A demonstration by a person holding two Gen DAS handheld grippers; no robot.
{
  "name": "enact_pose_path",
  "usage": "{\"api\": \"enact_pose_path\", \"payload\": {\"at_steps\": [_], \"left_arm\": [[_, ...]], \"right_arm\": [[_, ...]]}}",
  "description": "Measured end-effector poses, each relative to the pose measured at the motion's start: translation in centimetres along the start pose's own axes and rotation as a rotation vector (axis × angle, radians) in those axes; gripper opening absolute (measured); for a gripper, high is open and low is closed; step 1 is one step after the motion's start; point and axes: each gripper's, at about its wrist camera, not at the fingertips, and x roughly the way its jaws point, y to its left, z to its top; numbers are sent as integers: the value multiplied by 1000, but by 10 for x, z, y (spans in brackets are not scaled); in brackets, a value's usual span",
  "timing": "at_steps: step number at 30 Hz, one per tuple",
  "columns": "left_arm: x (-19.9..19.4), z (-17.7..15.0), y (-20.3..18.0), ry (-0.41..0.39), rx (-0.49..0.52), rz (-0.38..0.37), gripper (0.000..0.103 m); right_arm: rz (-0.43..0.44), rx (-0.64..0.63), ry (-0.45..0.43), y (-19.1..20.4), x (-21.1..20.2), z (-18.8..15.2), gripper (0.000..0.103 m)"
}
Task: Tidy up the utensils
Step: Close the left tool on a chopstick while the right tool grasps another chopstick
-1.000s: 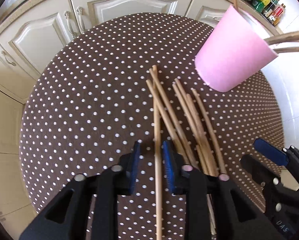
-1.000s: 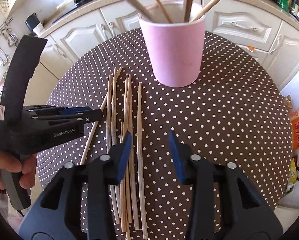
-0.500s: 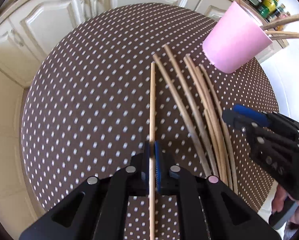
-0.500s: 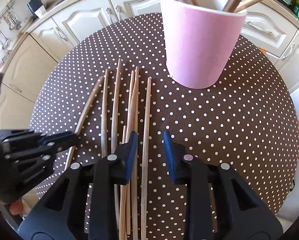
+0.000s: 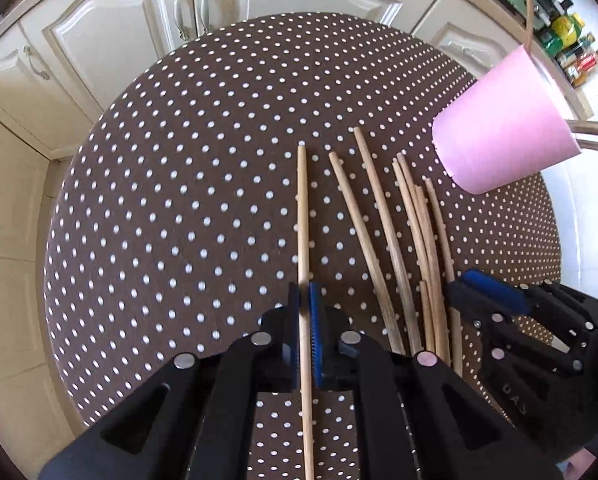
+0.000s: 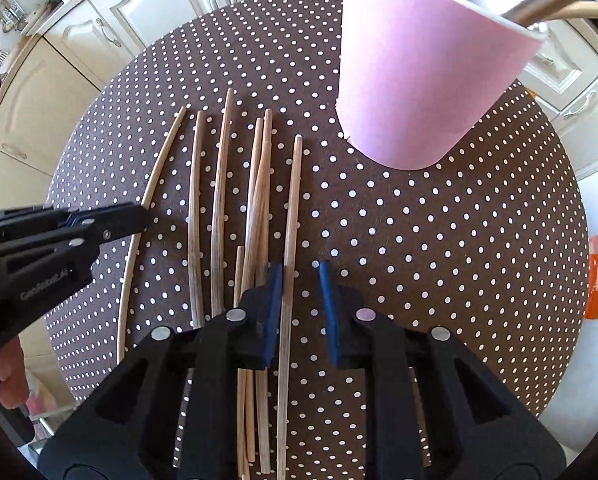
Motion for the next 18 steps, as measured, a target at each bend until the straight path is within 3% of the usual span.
{"api": "enact_pose_path", "payload": {"at_steps": [2, 5, 9, 13, 18], "left_arm": [[1, 10, -7, 14, 6, 12, 6], [6, 22, -17, 32, 28, 40, 6], [6, 28, -38, 14, 55, 69, 6], [2, 24, -44, -15, 66, 73, 5], [-16, -9, -46, -46, 60, 56, 4]], "right_arm": [[5, 2, 21, 0, 2, 8, 17], [-2, 7, 40, -2, 4, 17, 7], [40, 29, 48, -11, 5, 22, 6], [61, 46, 39, -12, 4, 23, 6], [89, 73, 25, -30, -1, -8, 6]]}}
